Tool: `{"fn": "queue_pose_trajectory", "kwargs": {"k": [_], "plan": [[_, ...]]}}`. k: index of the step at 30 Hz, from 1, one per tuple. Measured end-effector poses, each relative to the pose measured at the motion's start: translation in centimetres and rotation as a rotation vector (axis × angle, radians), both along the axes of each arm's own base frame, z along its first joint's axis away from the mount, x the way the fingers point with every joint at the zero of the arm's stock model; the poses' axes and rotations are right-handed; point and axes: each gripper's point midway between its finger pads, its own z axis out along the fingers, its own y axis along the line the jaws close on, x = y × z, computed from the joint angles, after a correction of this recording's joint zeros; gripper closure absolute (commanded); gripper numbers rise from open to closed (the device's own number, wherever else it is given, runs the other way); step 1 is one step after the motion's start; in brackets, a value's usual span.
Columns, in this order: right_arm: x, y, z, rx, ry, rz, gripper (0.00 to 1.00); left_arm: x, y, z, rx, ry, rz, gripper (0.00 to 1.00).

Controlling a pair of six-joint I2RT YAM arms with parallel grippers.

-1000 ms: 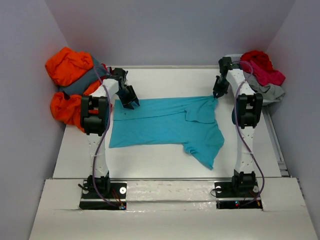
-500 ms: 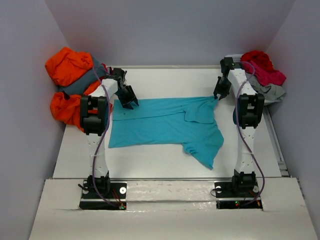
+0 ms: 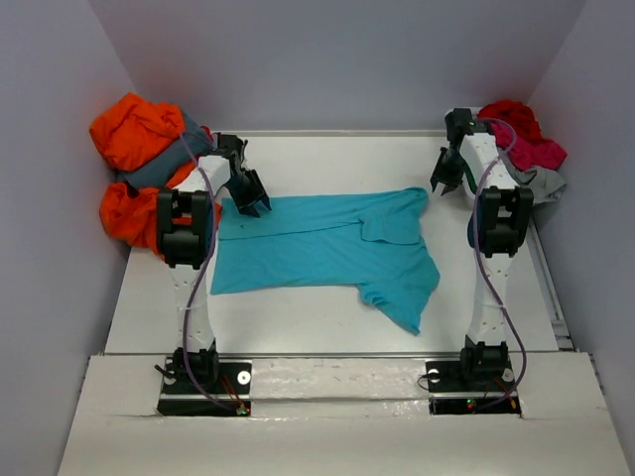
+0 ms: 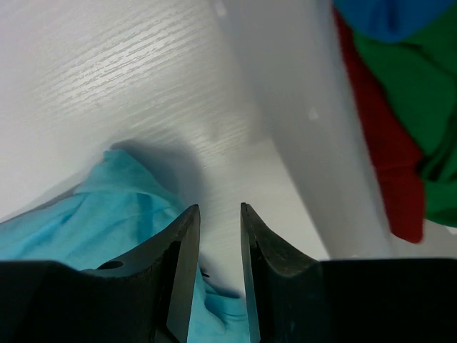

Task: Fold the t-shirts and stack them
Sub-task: Fold the flattened T-shirt at the center of the board.

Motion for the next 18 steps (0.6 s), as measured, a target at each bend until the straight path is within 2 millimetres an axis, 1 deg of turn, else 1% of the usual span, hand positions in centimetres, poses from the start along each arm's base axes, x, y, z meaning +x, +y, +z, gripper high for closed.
{"fn": "queue_pose_trajectory", "kwargs": {"k": [3,6,8,9,12,18], "plan": [[0.0,-0.9,1.3,0.0,-0.024,-0.02,0.65,0.0,0.5,0.0,0.015,0.002,0.004,0.47],[-0.6,-1.2,2.8,0.025,-0.041,-0.03,0.65,0.0,0.7,0.0,0.02,0.004,0.006,0.47],[-1.2,-1.2,3.3,0.04,-0.045,-0.034,0.65,0.1,0.7,0.0,0.022,0.005,0.007,0.47],[-2.0,-1.1,3.4,0.046,-0.034,-0.033,0.65,0.1,0.7,0.0,0.022,0.006,0.007,0.47],[-3.5,-0.2,3.0,0.08,0.002,-0.021,0.65,0.1,0.7,0.0,0.022,0.008,0.006,0.47],[-4.4,1.8,2.1,0.128,0.037,0.02,0.65,0.1,0.7,0.0,0.023,0.011,0.003,0.47]]}}
